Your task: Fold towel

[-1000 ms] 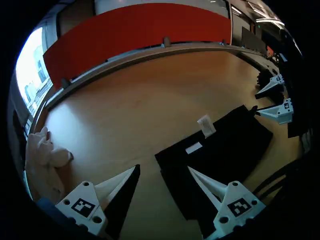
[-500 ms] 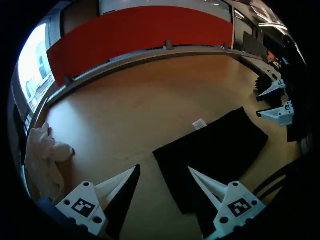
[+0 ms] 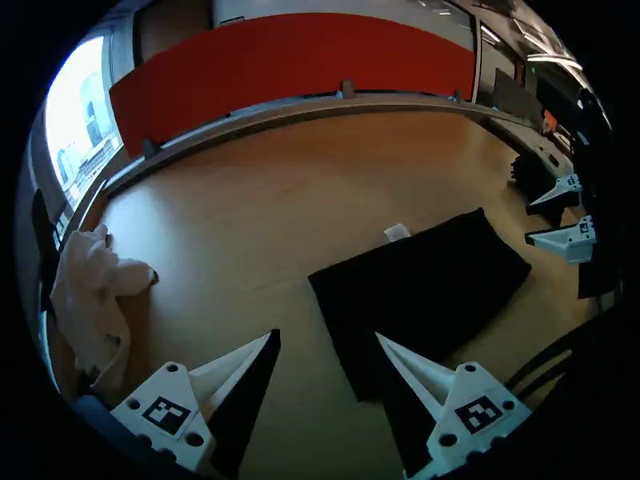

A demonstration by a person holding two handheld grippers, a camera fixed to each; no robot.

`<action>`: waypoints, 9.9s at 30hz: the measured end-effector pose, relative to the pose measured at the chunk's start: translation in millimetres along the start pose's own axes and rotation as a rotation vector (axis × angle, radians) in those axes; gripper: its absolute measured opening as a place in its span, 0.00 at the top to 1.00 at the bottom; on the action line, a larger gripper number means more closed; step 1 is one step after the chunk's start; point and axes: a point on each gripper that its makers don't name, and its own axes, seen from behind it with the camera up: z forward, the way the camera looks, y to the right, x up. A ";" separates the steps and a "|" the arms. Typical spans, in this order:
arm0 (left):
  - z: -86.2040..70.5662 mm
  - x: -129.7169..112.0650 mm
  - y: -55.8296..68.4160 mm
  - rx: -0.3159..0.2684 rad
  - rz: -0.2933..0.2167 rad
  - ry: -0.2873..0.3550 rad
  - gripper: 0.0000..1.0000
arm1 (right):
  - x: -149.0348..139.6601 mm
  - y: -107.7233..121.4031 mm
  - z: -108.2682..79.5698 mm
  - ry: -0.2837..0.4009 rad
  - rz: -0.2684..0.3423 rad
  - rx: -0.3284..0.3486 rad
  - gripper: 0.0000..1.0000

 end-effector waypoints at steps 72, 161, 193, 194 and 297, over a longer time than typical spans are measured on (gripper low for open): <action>-83.6 -81.8 -44.0 0.142 -0.237 -0.024 0.24 | -57.5 -36.5 4.8 -0.136 -0.190 0.275 0.64; -85.4 -56.1 -48.6 0.138 -0.230 0.024 0.24 | 70.6 -101.4 -28.2 0.059 -0.392 0.343 0.92; -96.8 -67.4 -69.5 0.163 -0.251 0.023 0.24 | 53.4 -167.5 12.6 -0.001 -0.348 0.474 0.55; -97.1 -67.6 -69.8 0.164 -0.251 0.024 0.24 | 53.2 -166.7 12.9 -0.001 -0.345 0.470 0.43; -97.7 -61.1 -64.0 0.153 -0.231 0.039 0.24 | 53.9 -96.0 -19.2 0.058 -0.220 0.293 0.96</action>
